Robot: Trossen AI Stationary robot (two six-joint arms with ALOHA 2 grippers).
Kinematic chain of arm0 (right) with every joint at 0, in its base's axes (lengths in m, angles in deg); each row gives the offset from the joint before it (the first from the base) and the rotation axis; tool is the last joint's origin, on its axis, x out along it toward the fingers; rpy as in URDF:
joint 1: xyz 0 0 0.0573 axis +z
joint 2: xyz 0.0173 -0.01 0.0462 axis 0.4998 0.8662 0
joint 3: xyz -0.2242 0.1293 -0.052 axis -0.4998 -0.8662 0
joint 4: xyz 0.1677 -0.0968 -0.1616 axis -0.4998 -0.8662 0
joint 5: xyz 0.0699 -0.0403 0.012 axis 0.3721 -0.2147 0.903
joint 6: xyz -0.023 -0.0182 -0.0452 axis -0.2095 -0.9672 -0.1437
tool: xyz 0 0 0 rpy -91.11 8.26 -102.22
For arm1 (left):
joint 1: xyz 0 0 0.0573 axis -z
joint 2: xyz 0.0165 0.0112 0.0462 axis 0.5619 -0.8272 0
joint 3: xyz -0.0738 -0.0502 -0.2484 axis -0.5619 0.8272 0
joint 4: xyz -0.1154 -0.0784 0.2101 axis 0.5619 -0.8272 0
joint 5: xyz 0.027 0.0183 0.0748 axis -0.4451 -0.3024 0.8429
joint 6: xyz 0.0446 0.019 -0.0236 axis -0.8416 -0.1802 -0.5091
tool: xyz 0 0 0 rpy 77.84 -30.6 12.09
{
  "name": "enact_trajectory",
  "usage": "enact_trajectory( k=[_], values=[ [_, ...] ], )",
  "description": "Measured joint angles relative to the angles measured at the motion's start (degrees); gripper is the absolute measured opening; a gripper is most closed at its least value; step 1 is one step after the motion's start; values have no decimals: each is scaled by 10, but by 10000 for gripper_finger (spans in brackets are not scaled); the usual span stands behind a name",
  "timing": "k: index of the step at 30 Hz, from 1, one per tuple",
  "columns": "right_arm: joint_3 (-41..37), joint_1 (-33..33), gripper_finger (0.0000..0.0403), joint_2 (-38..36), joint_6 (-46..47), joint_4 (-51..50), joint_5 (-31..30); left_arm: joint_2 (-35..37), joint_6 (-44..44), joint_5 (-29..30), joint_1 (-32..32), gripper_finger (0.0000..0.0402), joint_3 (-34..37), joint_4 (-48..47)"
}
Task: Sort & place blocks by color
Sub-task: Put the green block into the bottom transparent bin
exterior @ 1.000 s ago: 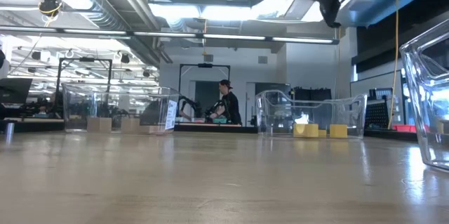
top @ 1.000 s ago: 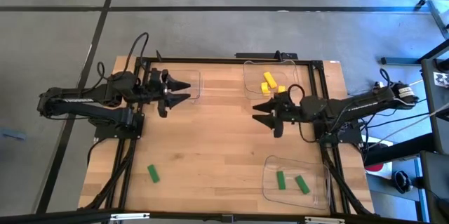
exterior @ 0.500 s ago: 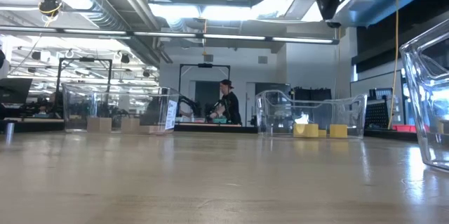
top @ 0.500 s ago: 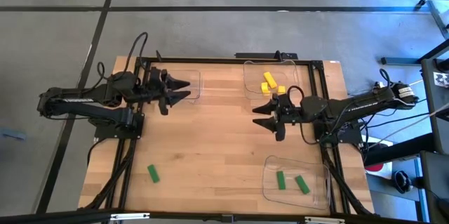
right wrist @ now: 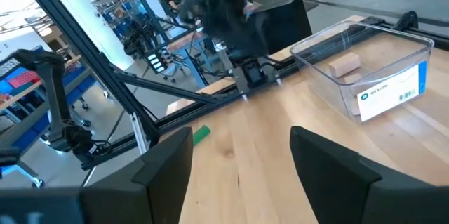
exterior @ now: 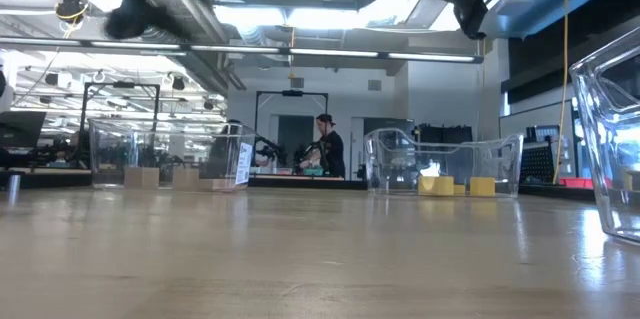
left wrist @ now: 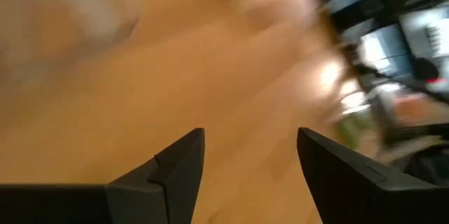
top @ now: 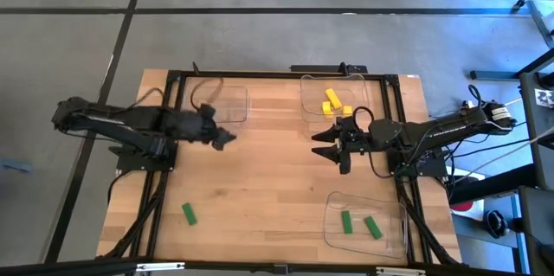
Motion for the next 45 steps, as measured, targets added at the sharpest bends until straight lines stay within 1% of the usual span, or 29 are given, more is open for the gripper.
enact_trajectory(
  k=[4,7,10,15,16,17,19,23,25,27,31,33,35,37,38,39,43,45],
  values=[
    [0,0,242,0,-1,-1,0,-57,161,25,80,220,0,-86],
    [0,0,242,0,-1,-1,0,-111,284,26,145,220,0,-123],
    [0,0,242,0,-2,-1,0,-166,418,4,211,220,0,-150],
    [0,0,242,0,-3,-5,0,-233,617,-39,314,220,0,-149],
    [0,0,242,0,-3,-7,0,-242,630,-50,330,220,0,-142],
    [0,0,242,0,-3,-11,0,-251,637,-72,340,220,0,-129],
    [0,0,242,0,-3,-19,0,-265,647,-109,348,220,-4,-106],
    [0,0,242,0,-2,-30,0,-303,649,-115,352,220,-47,-113],
    [0,0,242,0,0,-31,0,-320,649,-119,353,220,-77,-137],
    [0,0,242,0,-1,-31,0,-337,648,-130,364,220,-110,-185],
    [0,0,242,0,-1,-31,0,-370,655,-174,415,220,-170,-301],
    [0,0,242,0,-1,-31,0,-379,651,-169,448,220,-192,-321],
    [0,0,242,0,-1,-31,0,-383,644,-160,476,220,-204,-318],
    [0,0,242,0,-1,-31,0,-388,578,-117,503,220,-213,-306],
    [0,0,242,0,-1,-31,0,-388,528,-100,512,220,-217,-305],
    [0,0,242,0,-2,-31,0,-388,460,-99,517,220,-219,-306],
    [0,0,242,0,0,-31,0,-388,141,-134,516,220,-220,-340],
    [0,0,242,0,0,-31,0,-387,-11,-136,512,220,-220,-356]
  ],
)
